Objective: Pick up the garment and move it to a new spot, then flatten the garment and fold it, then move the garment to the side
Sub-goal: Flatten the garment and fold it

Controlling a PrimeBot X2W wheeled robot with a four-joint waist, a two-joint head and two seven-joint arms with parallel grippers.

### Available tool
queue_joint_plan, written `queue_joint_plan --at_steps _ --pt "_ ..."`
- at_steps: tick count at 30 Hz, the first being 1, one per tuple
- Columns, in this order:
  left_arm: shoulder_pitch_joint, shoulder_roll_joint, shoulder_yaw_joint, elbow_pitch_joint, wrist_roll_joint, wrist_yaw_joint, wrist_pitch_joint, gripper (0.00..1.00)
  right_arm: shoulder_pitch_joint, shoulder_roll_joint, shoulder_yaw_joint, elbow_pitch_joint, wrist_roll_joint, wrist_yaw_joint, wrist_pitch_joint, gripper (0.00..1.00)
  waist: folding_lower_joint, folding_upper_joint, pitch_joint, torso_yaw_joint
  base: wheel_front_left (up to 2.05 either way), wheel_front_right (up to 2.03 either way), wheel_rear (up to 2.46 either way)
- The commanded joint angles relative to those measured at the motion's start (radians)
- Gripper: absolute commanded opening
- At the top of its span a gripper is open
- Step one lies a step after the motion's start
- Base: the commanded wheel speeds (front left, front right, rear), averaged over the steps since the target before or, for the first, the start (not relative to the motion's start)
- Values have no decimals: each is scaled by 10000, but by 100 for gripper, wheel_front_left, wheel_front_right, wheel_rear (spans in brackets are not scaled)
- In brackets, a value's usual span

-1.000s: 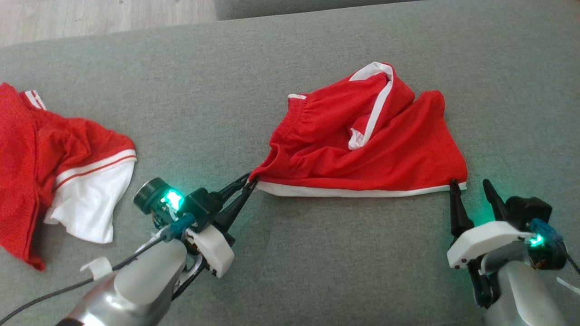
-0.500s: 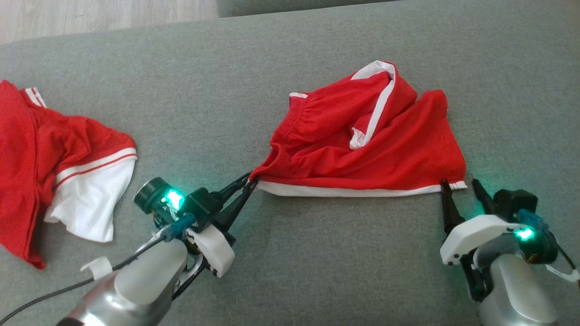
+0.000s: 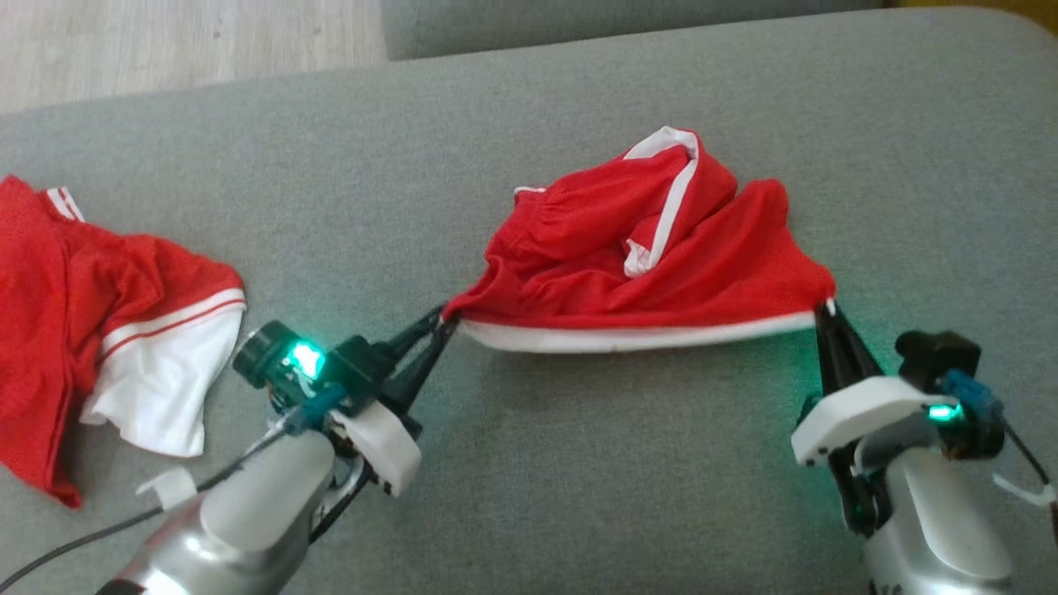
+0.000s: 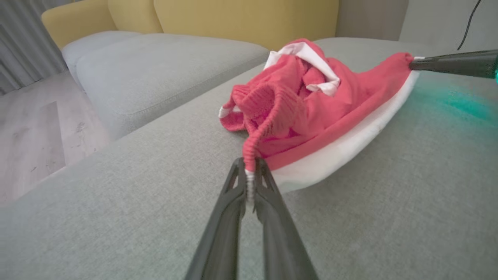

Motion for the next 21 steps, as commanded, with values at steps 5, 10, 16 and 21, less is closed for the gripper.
queue_joint_plan --at_steps 5,10,16,21 --pt "-295 440 1135 -720 -432 300 -123 0 -524 -37 525 -1568 356 65 -234 0 0 0 -377 -146 0 0 0" --pt "-813 667 1703 -1356 -646 526 -94 0 -979 -112 729 -3161 480 65 -16 0 0 0 -818 -173 0 0 0" --pt "-1815 924 2266 -2101 -753 857 274 0 -1906 -452 1044 -4520 672 65 483 0 0 0 -1390 -196 0 0 0" --pt "-2439 1200 2801 -2793 -764 1398 467 0 -2614 -631 1173 -5281 760 65 692 0 0 0 -1700 -210 0 0 0"
